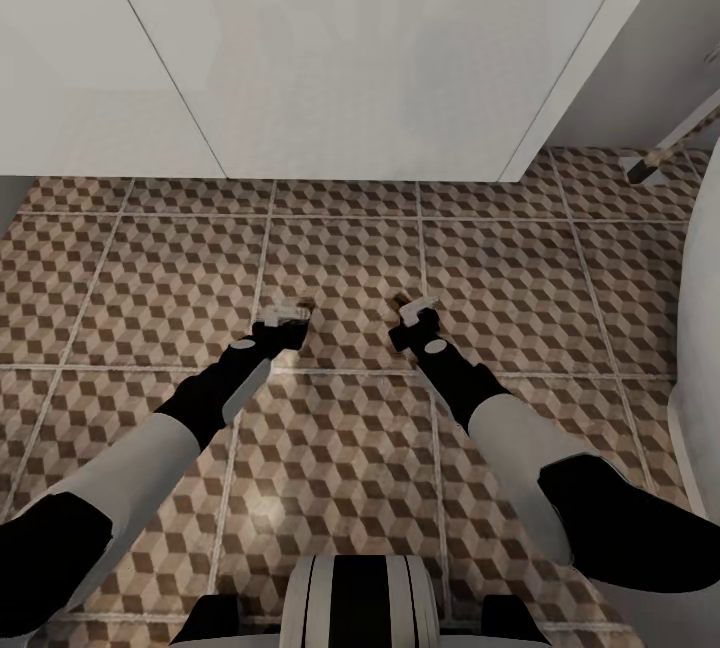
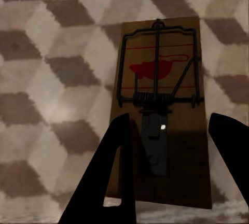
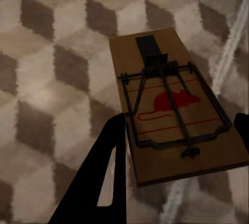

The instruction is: Take the four mousetraps from the cabinet in the bathroom and place them on the bathroom floor. Make sure all four end up on the same floor surface, and ensure that at least two of them are either under or directly next to the same bathroom sink.

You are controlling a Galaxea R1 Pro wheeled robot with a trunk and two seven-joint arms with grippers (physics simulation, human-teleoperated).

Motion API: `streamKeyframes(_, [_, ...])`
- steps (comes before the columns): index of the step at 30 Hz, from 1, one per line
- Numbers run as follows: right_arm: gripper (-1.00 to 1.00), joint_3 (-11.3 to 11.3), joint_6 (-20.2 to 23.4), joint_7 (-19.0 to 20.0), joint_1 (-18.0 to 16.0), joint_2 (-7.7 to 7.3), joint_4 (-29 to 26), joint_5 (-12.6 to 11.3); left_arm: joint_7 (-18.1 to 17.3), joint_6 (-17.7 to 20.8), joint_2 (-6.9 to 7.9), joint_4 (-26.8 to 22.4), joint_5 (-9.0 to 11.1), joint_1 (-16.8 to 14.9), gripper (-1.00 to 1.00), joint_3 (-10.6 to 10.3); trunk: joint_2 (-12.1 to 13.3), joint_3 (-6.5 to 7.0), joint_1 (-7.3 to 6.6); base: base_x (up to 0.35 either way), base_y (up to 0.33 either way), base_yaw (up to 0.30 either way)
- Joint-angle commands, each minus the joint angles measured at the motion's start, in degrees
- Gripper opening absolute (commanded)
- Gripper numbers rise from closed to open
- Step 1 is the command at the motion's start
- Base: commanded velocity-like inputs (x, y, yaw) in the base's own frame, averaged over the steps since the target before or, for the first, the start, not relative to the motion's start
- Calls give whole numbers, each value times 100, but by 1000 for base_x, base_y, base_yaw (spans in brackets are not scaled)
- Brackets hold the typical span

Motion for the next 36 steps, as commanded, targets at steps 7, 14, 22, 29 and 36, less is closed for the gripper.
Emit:
streamKeyframes(7, [-100, 26, 377, -39, -297, 50, -3, 41, 389, 433, -76, 102, 53, -138, -100, 43, -1, -3, -1, 0, 0, 0])
streamKeyframes(14, [-100, 21, 57, -24, -350, 98, -8, 22, 765, 97, -48, 89, 50, -198, -100, 34, -1, -3, -1, 0, 0, 0])
streamKeyframes(22, [-100, 17, -356, 9, -354, 98, 51, 18, 789, -586, -12, 6, 42, -199, -100, -50, -1, -3, -1, 0, 0, 0])
streamKeyframes(29, [-100, 25, -759, 17, -352, 77, 60, 18, 820, -617, 12, -93, 41, -176, -100, -71, -1, -3, -1, 0, 0, 0])
streamKeyframes(36, [-100, 29, -848, 19, -348, 72, 61, 18, 830, -609, 28, -114, 41, -172, -100, -72, -1, -3, -1, 0, 0, 0])
